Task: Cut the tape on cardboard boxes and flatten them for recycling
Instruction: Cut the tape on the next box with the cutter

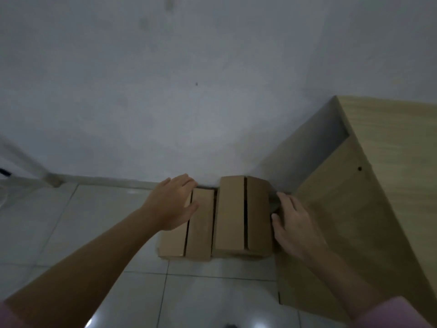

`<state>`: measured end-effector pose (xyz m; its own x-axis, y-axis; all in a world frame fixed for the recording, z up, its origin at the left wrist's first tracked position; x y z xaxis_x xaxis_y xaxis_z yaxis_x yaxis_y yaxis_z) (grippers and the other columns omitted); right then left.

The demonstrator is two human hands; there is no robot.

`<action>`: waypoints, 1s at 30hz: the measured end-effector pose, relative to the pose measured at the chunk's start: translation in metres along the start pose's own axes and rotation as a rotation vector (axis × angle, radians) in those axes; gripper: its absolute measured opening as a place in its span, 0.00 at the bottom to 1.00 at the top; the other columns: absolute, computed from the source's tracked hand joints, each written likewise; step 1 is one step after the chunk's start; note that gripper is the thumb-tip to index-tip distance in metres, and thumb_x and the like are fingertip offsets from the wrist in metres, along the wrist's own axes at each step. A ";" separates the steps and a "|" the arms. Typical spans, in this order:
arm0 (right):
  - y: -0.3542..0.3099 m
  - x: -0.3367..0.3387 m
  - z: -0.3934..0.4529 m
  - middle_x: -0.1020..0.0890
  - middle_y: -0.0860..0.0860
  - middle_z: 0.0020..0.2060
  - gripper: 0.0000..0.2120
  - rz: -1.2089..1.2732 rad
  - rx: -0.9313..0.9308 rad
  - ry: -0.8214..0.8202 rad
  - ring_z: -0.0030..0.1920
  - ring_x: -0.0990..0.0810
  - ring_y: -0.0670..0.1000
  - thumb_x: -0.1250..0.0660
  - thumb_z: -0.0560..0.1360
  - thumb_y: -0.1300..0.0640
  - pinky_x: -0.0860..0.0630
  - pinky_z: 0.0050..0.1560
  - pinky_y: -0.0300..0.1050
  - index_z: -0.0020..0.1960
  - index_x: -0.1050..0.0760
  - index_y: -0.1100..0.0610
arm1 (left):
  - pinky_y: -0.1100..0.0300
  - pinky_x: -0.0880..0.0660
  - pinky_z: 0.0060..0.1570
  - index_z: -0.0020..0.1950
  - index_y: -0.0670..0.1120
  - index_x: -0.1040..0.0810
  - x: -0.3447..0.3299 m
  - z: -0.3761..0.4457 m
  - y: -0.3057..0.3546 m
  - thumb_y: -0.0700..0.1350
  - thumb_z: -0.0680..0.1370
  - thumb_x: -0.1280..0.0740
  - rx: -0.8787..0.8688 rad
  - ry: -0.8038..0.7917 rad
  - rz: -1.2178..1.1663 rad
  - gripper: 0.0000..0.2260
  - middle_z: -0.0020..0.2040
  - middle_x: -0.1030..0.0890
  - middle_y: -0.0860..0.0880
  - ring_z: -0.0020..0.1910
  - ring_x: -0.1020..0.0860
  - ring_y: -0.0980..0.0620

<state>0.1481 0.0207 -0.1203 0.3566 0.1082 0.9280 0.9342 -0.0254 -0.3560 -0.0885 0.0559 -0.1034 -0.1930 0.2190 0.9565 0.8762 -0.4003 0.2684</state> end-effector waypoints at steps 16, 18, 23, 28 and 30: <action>0.205 -0.310 0.130 0.49 0.53 0.76 0.37 0.280 -0.202 0.116 0.73 0.43 0.55 0.38 0.78 0.48 0.41 0.69 0.45 0.77 0.56 0.54 | 0.63 0.39 0.63 0.74 0.46 0.41 -0.374 0.119 -0.058 0.59 0.80 0.47 0.227 -0.037 -0.182 0.27 0.74 0.39 0.50 0.70 0.37 0.51; 0.238 -0.335 0.140 0.46 0.53 0.75 0.43 0.421 -0.364 0.096 0.73 0.41 0.55 0.33 0.73 0.43 0.39 0.68 0.49 0.77 0.55 0.53 | 0.61 0.38 0.63 0.73 0.44 0.40 -0.401 0.134 -0.068 0.63 0.77 0.44 0.337 -0.001 -0.348 0.31 0.72 0.35 0.47 0.69 0.35 0.48; 0.272 -0.393 0.138 0.18 0.51 0.53 0.43 1.084 -0.624 -0.165 0.51 0.18 0.53 0.25 0.54 0.35 0.23 0.55 0.50 0.65 0.27 0.52 | 0.55 0.28 0.58 0.58 0.48 0.24 -0.460 0.156 -0.079 0.54 0.73 0.29 0.636 -0.042 -1.151 0.17 0.55 0.20 0.51 0.53 0.22 0.51; 0.255 -0.383 0.134 0.17 0.50 0.51 0.38 1.053 -0.589 -0.112 0.50 0.19 0.52 0.24 0.57 0.39 0.22 0.56 0.52 0.63 0.26 0.52 | 0.59 0.31 0.57 0.64 0.48 0.29 -0.438 0.145 -0.080 0.52 0.74 0.30 0.704 0.120 -1.119 0.20 0.56 0.24 0.54 0.51 0.26 0.53; 0.237 -0.367 0.123 0.17 0.49 0.51 0.32 1.034 -0.604 -0.060 0.50 0.19 0.52 0.23 0.61 0.42 0.22 0.56 0.51 0.62 0.25 0.52 | 0.62 0.31 0.49 0.66 0.48 0.30 -0.401 0.130 -0.079 0.54 0.73 0.30 0.692 0.186 -0.985 0.25 0.56 0.24 0.54 0.46 0.26 0.55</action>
<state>0.2369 0.0976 -0.5588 0.9560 -0.1932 0.2206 0.0671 -0.5883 -0.8059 -0.0229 0.1149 -0.5229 -0.9187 0.0081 0.3949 0.3585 0.4369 0.8250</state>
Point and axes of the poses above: each hand's wrist, its own z-axis towards the middle knuckle, its own x-axis out of the back of the hand, y = z × x, the point moved 8 cm from there along z, towards the middle knuckle
